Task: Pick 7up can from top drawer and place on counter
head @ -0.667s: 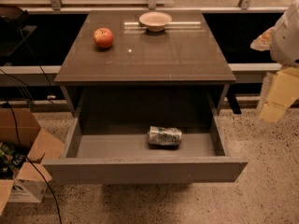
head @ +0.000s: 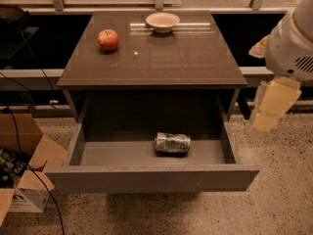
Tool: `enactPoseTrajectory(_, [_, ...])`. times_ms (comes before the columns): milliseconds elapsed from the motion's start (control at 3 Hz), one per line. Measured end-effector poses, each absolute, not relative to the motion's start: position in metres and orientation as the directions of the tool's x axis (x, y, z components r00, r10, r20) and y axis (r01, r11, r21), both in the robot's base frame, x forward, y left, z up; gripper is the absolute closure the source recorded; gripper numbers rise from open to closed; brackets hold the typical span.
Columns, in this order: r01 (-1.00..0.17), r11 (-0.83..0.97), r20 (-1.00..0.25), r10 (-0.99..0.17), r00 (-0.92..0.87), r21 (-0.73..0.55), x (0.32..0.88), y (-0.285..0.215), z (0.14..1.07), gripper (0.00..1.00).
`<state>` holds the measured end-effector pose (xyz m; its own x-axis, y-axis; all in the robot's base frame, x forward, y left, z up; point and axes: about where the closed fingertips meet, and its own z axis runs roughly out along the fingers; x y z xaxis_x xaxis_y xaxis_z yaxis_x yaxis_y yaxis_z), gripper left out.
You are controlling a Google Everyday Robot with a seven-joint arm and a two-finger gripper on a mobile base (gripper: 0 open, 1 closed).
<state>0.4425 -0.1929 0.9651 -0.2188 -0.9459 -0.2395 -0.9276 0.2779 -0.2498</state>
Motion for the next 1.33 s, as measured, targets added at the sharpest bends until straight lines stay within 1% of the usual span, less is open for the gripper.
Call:
enactPoseTrajectory(333, [-0.927,0.292,-0.283,-0.933,-0.221,-0.237,0.45,-0.169,0.943,0.0])
enactPoseTrajectory(667, [-0.936,0.288,-0.368,-0.908,-0.199,-0.204,0.467,-0.152,0.905,0.0])
enactPoseTrajectory(1333, [-0.934,0.288,-0.359,-0.912,-0.2,-0.21,0.464,-0.153,0.91,0.0])
